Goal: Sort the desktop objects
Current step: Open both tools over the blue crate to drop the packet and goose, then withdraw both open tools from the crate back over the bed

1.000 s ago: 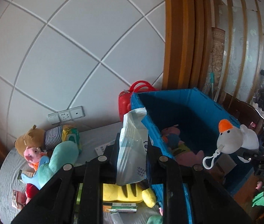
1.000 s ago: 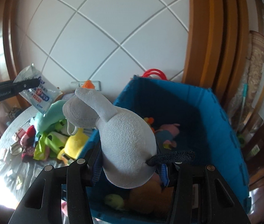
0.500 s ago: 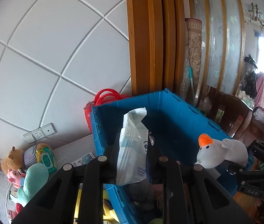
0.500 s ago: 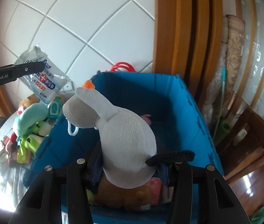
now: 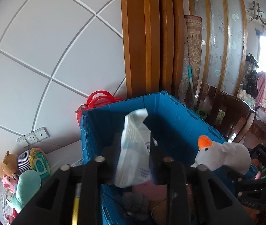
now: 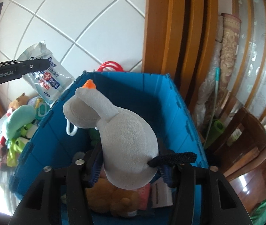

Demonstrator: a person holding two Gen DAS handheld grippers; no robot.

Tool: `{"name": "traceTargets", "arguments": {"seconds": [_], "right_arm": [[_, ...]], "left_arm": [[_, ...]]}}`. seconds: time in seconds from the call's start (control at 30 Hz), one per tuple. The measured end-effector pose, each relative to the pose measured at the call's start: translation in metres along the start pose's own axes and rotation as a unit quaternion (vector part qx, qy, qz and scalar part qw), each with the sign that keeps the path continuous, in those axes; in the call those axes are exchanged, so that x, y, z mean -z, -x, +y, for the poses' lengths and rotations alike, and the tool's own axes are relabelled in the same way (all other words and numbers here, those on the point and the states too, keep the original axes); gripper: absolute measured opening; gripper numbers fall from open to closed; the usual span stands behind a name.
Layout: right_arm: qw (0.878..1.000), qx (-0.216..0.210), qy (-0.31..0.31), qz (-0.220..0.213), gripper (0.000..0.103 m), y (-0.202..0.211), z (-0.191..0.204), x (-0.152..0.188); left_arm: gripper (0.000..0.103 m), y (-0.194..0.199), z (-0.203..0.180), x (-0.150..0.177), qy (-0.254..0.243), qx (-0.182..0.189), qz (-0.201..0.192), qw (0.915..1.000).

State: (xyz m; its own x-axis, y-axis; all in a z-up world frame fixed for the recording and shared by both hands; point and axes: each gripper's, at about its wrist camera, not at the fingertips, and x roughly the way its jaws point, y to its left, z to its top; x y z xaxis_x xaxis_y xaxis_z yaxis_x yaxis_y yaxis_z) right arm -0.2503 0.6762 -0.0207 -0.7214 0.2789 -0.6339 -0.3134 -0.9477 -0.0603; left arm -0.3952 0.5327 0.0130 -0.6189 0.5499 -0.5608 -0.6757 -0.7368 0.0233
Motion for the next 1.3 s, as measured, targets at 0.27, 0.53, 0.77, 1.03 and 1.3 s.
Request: {"name": "traceTargets", "arguments": {"seconds": [0.27,0.53,0.77,1.03,1.3], "right_arm": [[1.000,0.016,0.007,-0.010,0.103,0.002,0.016,0.000],[1.000,0.010,0.019,-0.015,0.103,0.033,0.066,0.012],[0.999,-0.002,0.041,-0.021,0.103,0.082,0.150,0.034],[0.996,-0.034,0.072,-0.035,0.103,0.130,0.263,0.068],[0.992,-0.075,0.096,-0.033,0.103,0.177,0.368,0.114]], "left_arm": [[0.103,0.015,0.017,0.015,0.023,-0.010,0.000,0.9997],[0.103,0.068,0.054,0.050,0.046,-0.020,-0.003,0.9988],[0.103,0.147,0.108,0.103,0.071,-0.047,0.004,0.9964],[0.103,0.243,0.183,0.178,0.109,-0.109,0.016,0.9879],[0.103,0.331,0.227,0.251,0.117,-0.163,0.034,0.9791]]}}
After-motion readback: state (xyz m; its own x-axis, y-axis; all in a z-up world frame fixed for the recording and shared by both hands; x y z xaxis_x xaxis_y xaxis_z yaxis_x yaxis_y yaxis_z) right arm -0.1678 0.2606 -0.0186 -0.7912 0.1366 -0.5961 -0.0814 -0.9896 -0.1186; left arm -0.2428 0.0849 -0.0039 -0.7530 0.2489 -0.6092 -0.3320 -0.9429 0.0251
